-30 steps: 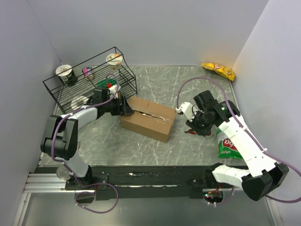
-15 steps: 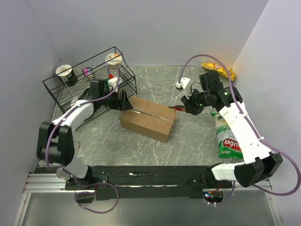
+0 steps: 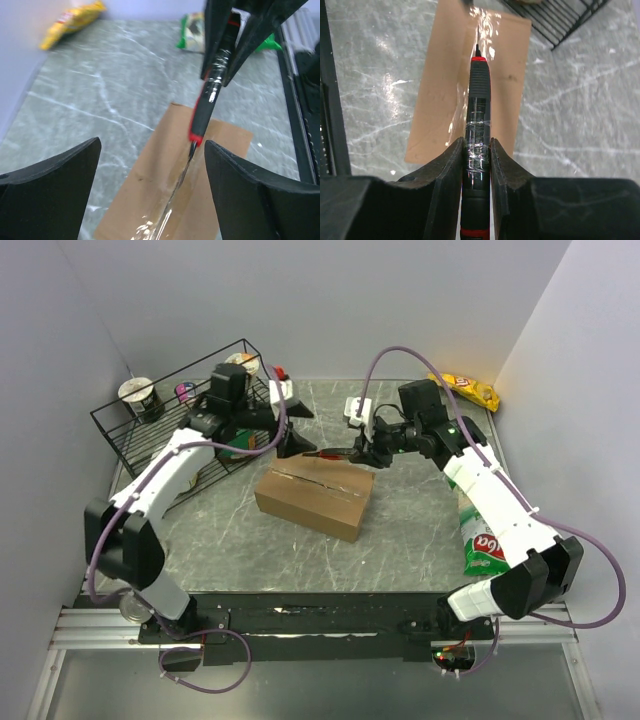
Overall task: Unpack the express box
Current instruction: Cut the express box at the center of the board.
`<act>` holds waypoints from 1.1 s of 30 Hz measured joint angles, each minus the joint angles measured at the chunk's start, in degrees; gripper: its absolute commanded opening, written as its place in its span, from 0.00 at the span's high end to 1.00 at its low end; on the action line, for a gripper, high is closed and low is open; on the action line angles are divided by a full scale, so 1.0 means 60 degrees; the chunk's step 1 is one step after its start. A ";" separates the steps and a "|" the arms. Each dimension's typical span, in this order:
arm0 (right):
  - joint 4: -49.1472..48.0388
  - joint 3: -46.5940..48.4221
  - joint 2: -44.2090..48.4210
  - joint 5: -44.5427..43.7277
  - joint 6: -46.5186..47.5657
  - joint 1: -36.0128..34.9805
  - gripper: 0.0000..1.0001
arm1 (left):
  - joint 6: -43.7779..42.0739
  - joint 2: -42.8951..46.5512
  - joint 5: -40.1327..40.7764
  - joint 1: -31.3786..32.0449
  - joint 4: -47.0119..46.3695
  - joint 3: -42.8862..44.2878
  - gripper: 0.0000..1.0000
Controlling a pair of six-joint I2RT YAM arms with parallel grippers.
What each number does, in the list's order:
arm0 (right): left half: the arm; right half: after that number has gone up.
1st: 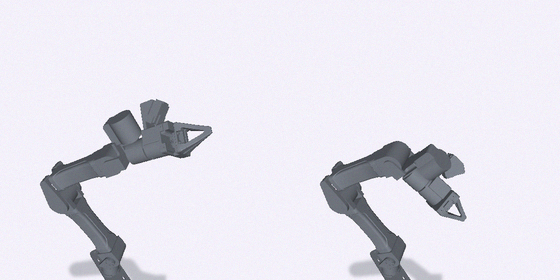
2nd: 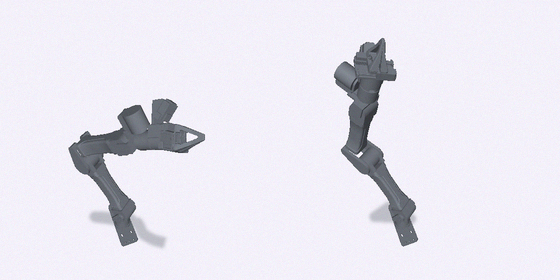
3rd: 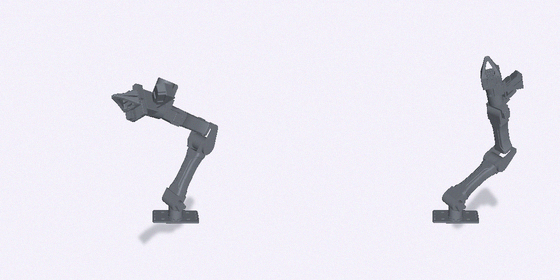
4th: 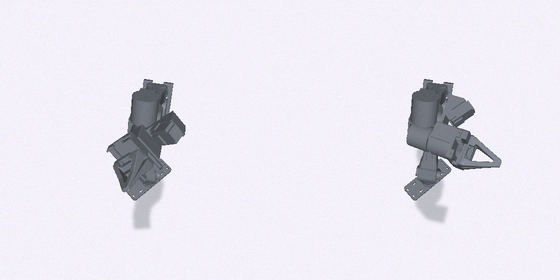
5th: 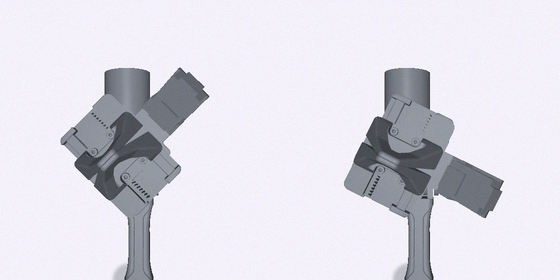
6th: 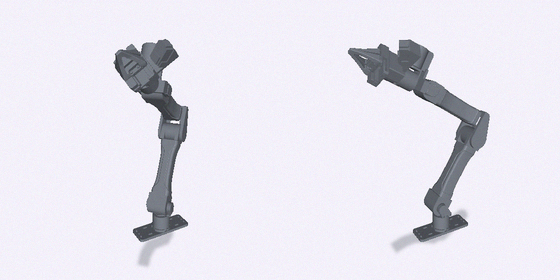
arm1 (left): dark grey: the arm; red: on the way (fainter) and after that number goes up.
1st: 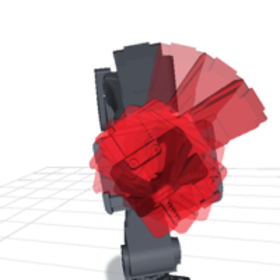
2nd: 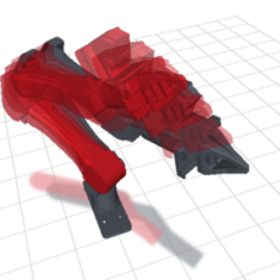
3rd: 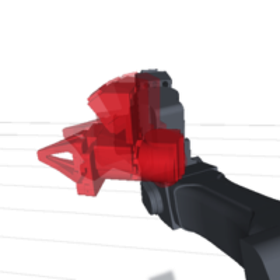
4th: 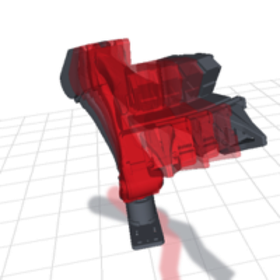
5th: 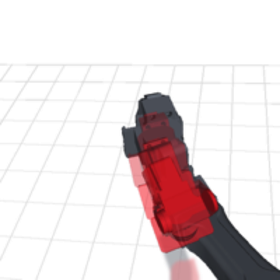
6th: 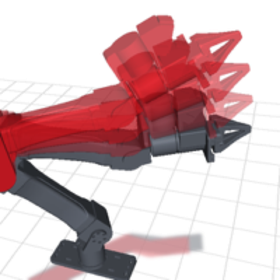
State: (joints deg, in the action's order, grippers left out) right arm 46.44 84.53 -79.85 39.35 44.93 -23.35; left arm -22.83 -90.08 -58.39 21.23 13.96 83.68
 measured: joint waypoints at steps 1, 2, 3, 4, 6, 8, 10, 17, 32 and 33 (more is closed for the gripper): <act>-0.0073 0.0051 -0.0058 -0.0011 0.0044 -0.0098 1.00 | -0.0215 -0.0189 -0.0069 0.0106 0.0182 0.0062 0.13; -0.0117 0.0080 -0.0076 -0.0018 0.0084 -0.0182 1.00 | -0.0364 -0.0324 -0.0124 0.0182 0.0335 0.0091 0.13; -0.0131 0.0106 -0.0076 -0.0025 0.0106 -0.0233 1.00 | -0.0528 -0.0466 -0.0168 0.0266 0.0506 0.0098 0.14; -0.0175 0.0131 -0.0073 -0.0025 0.0127 -0.0288 1.00 | -0.0648 -0.0576 -0.0222 0.0335 0.0688 0.0098 0.15; -0.0317 0.0164 -0.0073 -0.0036 0.0135 -0.0379 1.00 | -0.0863 -0.0703 -0.0310 0.0437 0.1005 0.0098 0.16; -0.0401 0.0164 -0.0073 -0.0055 0.0131 -0.0419 1.00 | -0.1013 -0.0729 -0.0357 0.0499 0.1213 0.0098 0.19; -0.0452 0.0164 -0.0069 -0.0069 0.0127 -0.0426 1.00 | -0.1096 -0.0729 -0.0393 0.0576 0.1308 0.0102 0.27; -0.0674 0.0164 -0.0066 -0.0153 -0.0022 -0.0499 1.00 | -0.1020 -0.0739 -0.0412 0.0845 0.1344 0.0200 0.58; -0.1355 0.0157 0.0062 0.0579 -0.2841 0.0703 0.20 | 0.2266 -0.0936 -0.1694 0.0834 -0.1555 -0.0765 0.99; -0.1643 0.0157 0.0157 0.0951 -0.3472 0.1235 0.17 | 0.3202 -0.0914 -0.1749 0.0805 -0.2422 -0.1129 0.99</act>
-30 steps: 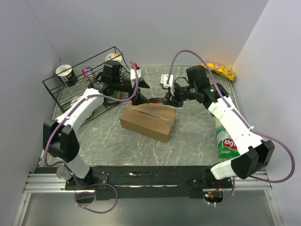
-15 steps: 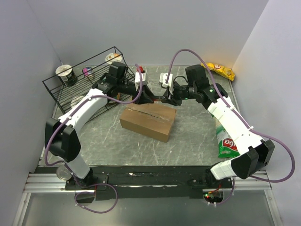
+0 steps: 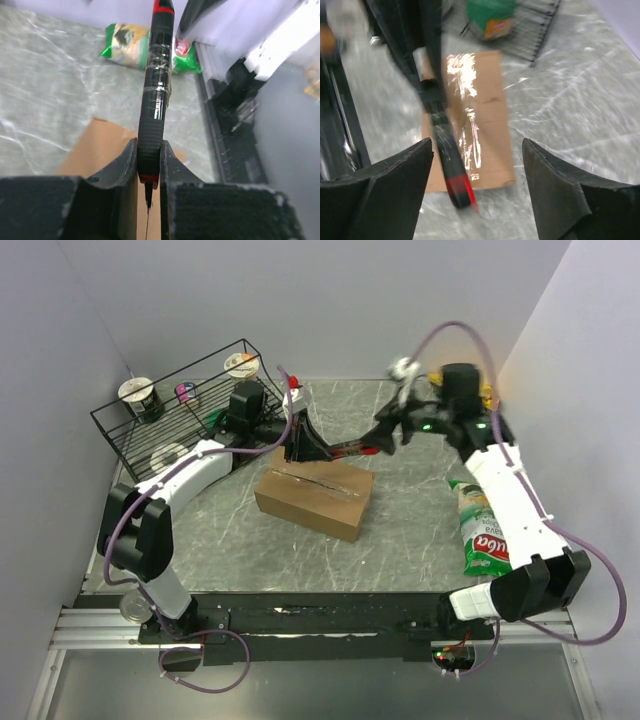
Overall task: Unpack the express box
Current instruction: Cut the express box at the center of the board.
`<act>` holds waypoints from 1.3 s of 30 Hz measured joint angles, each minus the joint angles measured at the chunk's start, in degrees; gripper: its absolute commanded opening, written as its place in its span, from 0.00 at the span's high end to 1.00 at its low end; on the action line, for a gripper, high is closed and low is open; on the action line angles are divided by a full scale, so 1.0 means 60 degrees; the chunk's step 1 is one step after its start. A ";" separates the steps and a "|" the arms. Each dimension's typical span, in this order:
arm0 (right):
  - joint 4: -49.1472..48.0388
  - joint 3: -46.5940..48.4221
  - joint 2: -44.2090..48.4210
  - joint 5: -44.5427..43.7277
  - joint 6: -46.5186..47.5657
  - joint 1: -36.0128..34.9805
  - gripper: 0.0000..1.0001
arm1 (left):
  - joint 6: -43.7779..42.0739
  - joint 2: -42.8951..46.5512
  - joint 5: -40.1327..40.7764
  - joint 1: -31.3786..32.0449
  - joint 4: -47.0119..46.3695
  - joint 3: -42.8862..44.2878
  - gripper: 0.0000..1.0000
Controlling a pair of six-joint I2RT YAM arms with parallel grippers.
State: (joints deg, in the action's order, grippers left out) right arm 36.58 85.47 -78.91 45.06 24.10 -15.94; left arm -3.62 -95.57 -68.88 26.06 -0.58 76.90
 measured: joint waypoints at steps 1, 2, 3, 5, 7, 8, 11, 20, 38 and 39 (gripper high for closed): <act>-0.0200 0.0000 0.0062 0.0415 -0.0576 0.0444 0.12 | 0.1115 0.0004 -0.0036 -0.0044 -0.0907 -0.0328 0.99; -0.0335 0.0007 0.0102 0.0787 -0.1020 0.0798 0.06 | 0.2211 0.0000 -0.0047 -0.0098 -0.1909 -0.0634 0.99; -0.0488 0.0007 0.0113 0.1286 -0.1515 0.1180 0.06 | 0.3155 -0.0004 -0.0058 -0.0149 -0.2772 -0.0852 0.99; -0.0754 0.0004 0.0113 0.2262 -0.2186 0.1574 0.06 | 0.4564 -0.0007 -0.0091 -0.0208 -0.4095 -0.0980 0.99; -0.1107 -0.0084 0.0109 0.3038 -0.2681 0.1574 0.06 | 0.5526 -0.0007 -0.0149 -0.0211 -0.5147 -0.0976 0.99; -0.1326 -0.0160 0.0113 0.3326 -0.2892 0.1515 0.07 | 0.5967 -0.0007 -0.0189 -0.0175 -0.5639 -0.0969 0.99; -0.1898 -0.0390 0.0113 0.3974 -0.3428 0.1366 0.08 | 0.6801 -0.0029 -0.0317 -0.0047 -0.6488 -0.0918 0.99; -0.2794 -0.0568 0.0040 0.4189 -0.4222 0.0769 0.19 | 0.7646 -0.0175 -0.0401 0.0029 -0.7045 -0.0878 0.99; -0.3257 -0.1140 -0.0011 0.4182 -0.4743 0.0474 0.45 | 0.8014 -0.0175 -0.0375 0.0120 -0.7402 -0.0878 0.99; -0.3381 -0.1140 -0.0011 0.4182 -0.4867 0.0474 0.44 | 0.8014 -0.0175 -0.0372 0.0127 -0.7395 -0.0878 0.99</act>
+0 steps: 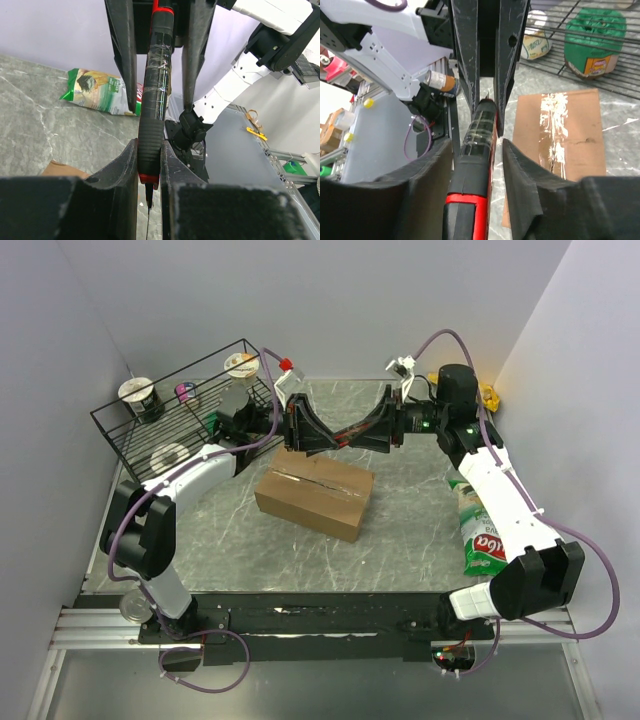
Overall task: Unpack the express box
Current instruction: Cut the express box at the center of the board.
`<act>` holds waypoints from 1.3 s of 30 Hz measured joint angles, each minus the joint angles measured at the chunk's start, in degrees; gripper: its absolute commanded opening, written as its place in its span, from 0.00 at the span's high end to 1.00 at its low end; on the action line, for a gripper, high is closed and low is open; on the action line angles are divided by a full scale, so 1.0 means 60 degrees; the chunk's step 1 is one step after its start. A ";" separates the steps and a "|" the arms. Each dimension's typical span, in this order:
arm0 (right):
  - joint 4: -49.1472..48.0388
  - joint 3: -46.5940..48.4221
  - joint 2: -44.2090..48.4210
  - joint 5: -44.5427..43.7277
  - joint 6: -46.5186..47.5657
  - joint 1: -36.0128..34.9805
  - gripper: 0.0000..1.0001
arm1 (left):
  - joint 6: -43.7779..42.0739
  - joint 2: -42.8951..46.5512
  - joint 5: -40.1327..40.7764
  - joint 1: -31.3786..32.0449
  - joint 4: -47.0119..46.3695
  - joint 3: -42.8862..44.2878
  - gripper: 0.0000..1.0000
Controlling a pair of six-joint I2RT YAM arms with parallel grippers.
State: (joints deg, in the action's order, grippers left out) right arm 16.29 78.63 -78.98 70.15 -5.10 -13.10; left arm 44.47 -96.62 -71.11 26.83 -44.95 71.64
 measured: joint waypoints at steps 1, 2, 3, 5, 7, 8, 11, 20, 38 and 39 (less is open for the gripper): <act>-0.0109 -0.0004 -0.0004 -0.0004 -0.0087 0.0000 0.43 | -0.0004 0.0000 -0.0004 0.0000 0.0004 0.0000 0.99; -0.0211 -0.0004 0.0000 0.0000 -0.0182 0.0000 0.43 | -0.0004 0.0000 -0.0004 0.0000 0.0018 0.0000 0.99; -0.0291 -0.0004 0.0000 0.0000 -0.0229 0.0000 0.44 | -0.0007 0.0000 -0.0004 0.0000 0.0033 0.0000 0.99; -0.0441 0.0000 -0.0004 -0.0004 -0.0313 0.0000 0.49 | -0.0011 0.0000 -0.0004 0.0000 0.0036 -0.0007 0.99; -0.0503 0.0000 -0.0004 0.0004 -0.0350 0.0000 0.54 | -0.0011 0.0000 -0.0004 0.0000 0.0036 -0.0011 0.99; -0.0525 0.0000 -0.0004 0.0004 -0.0361 0.0000 0.57 | -0.0011 0.0000 -0.0004 0.0000 0.0036 -0.0011 0.99; -0.0543 0.0000 -0.0004 0.0011 -0.0386 0.0000 0.78 | -0.0011 0.0000 -0.0007 0.0004 0.0036 -0.0011 0.99; -0.0102 0.0051 0.0018 -0.1038 -0.0488 0.0127 1.00 | -0.1115 0.0047 0.0350 -0.0062 0.1290 0.0029 0.34; 0.3147 -0.0412 0.1942 -0.5923 0.0095 0.2710 1.00 | -1.5548 0.4860 0.4656 0.1122 0.8240 -0.5308 0.17; 0.3158 -0.0612 0.1942 -0.5865 -0.0069 0.2947 1.00 | -1.5795 0.4838 0.4903 0.1290 0.7938 -0.5621 0.17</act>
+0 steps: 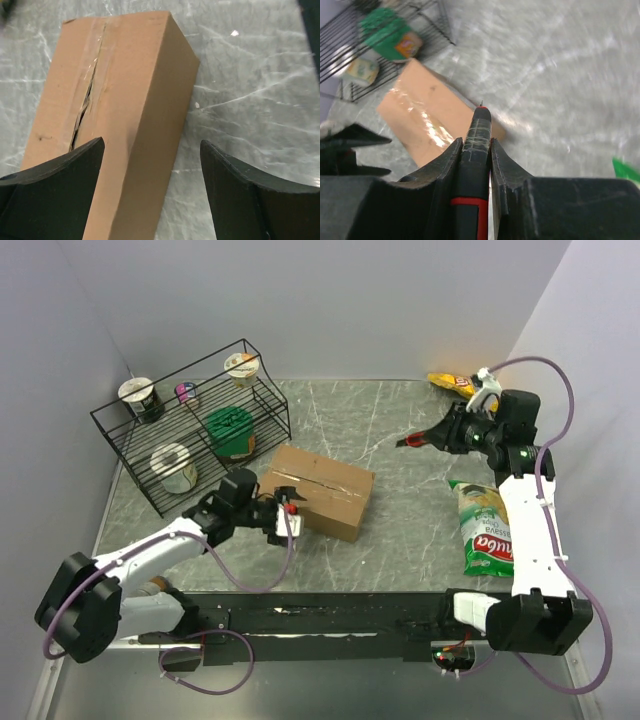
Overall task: Unpack the express box
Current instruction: Cut the express box at the center of the board.
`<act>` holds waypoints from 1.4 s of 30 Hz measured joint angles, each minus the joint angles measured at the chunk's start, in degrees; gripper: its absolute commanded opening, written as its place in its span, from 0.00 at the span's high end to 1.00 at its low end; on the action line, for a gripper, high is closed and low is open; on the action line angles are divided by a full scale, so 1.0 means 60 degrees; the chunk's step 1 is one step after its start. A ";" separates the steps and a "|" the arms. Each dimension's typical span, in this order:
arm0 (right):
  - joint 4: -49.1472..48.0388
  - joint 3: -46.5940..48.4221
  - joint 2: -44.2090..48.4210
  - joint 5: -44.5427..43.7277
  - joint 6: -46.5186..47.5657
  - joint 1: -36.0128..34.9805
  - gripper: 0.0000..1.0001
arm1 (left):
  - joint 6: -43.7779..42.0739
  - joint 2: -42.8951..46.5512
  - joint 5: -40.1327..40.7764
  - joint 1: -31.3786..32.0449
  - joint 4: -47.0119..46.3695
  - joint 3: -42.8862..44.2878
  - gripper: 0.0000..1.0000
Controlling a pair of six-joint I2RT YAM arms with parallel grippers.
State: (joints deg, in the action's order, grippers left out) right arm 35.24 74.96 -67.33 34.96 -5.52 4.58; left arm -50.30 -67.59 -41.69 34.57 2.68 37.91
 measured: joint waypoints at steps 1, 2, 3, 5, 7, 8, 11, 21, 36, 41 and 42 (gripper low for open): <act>0.0044 -0.0178 -0.0004 -0.0095 -0.0146 0.0189 1.00 | -0.0193 -0.0033 0.0233 0.0164 -0.0372 -0.0262 0.17; 0.0076 -0.0342 -0.0004 -0.0328 -0.0226 0.0295 1.00 | -0.0335 -0.0098 0.0419 0.0331 -0.0761 -0.0452 0.17; 0.0124 -0.0470 0.0007 -0.0546 -0.0299 0.0339 1.00 | -0.0481 -0.0193 0.0583 0.0503 -0.1126 -0.0565 0.17; 0.0240 -0.0572 0.0051 -0.1093 -0.0404 0.0342 1.00 | -0.0656 -0.0525 0.0838 0.0827 -0.1898 -0.0616 0.17; 0.0291 -0.0572 0.0135 -0.1614 -0.0499 0.0342 1.00 | -0.0729 -0.0936 0.1038 0.1093 -0.2656 -0.0612 0.17; 0.0288 -0.0583 0.0222 -0.1847 -0.0510 0.0342 1.00 | -0.0761 -0.1202 0.1140 0.1224 -0.3045 -0.0597 0.17; 0.0193 -0.0809 0.0656 -0.2164 -0.0339 0.0346 1.00 | -0.0798 -0.2149 0.1402 0.1559 -0.3865 -0.0382 0.18; 0.0208 -0.0903 0.0663 -0.0925 0.0539 0.0674 1.00 | -0.0055 -0.6014 0.2845 0.2087 -0.5169 0.3224 0.16; -0.2226 -0.1446 -0.0222 0.0608 -0.1599 0.1639 1.00 | 0.5089 -0.3501 0.0350 -0.0182 -0.0514 0.5453 0.16; -0.5013 -0.3100 -0.0914 0.2306 -0.3934 0.2801 1.00 | 0.5238 -0.3989 0.0459 -0.0452 0.0022 0.5453 0.16; -0.5351 -0.3337 -0.1253 0.2488 -0.4273 0.2896 1.00 | 0.5184 -0.4156 0.0532 -0.0466 0.0204 0.5501 0.17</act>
State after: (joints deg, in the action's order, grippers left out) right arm 3.14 54.94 -74.85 49.89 -31.16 21.96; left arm -19.20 -92.53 -38.50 31.77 3.90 70.91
